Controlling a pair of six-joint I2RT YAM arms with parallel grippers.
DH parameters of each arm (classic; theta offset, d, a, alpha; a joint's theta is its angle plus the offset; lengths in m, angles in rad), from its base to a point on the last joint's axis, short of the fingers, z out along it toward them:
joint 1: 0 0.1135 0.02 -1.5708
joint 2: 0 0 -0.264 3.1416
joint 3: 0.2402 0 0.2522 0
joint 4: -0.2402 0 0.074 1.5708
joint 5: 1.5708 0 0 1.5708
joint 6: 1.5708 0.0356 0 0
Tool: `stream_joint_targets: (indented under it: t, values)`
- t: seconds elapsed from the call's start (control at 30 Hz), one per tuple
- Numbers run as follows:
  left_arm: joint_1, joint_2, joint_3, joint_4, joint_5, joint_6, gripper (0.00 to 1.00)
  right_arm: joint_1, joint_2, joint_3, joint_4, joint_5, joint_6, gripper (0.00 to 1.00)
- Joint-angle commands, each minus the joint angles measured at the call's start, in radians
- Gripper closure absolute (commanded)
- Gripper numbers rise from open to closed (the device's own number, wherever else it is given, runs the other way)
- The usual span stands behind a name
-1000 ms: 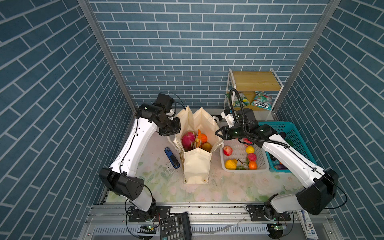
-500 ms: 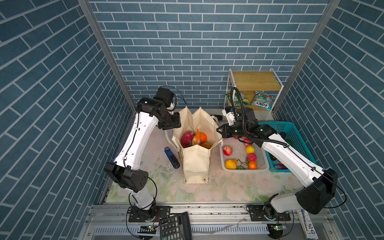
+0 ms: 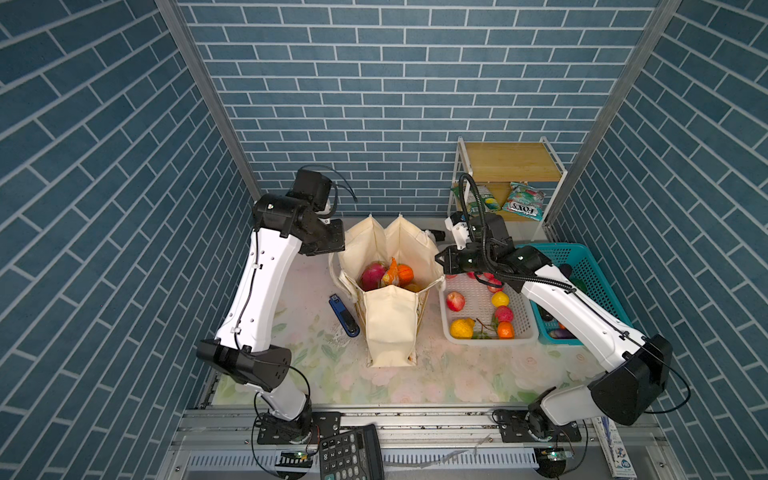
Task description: Place the food into the grocery bag and tie it
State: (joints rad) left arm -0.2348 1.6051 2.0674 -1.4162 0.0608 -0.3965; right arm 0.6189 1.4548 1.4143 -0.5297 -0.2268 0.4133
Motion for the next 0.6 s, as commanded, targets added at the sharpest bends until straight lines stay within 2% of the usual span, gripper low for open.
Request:
stream_joint_targets:
  t: [0.0,0.13,0.2,0.33,0.5,0.57]
  values:
    - [0.132,-0.164,-0.210,0.107,0.064,-0.093,0.52,-0.006,-0.037,-0.005,0.012,0.047,-0.025,1.00]
    - [0.367,-0.403,-0.640,0.387,0.332,-0.255,0.51,-0.012,-0.048,-0.021,0.022,0.042,-0.037,1.00]
    - [0.423,-0.484,-0.795,0.510,0.447,-0.326,0.50,-0.016,-0.051,-0.028,0.029,0.036,-0.039,1.00]
    - [0.424,-0.578,-1.037,0.692,0.603,-0.451,0.49,-0.018,-0.055,-0.043,0.050,0.013,-0.039,1.00]
    - [0.409,-0.662,-1.203,0.777,0.644,-0.504,0.45,-0.017,-0.072,-0.065,0.077,0.004,-0.035,1.00]
    - [0.393,-0.665,-1.229,0.797,0.652,-0.509,0.44,-0.016,-0.080,-0.073,0.087,0.002,-0.032,0.92]
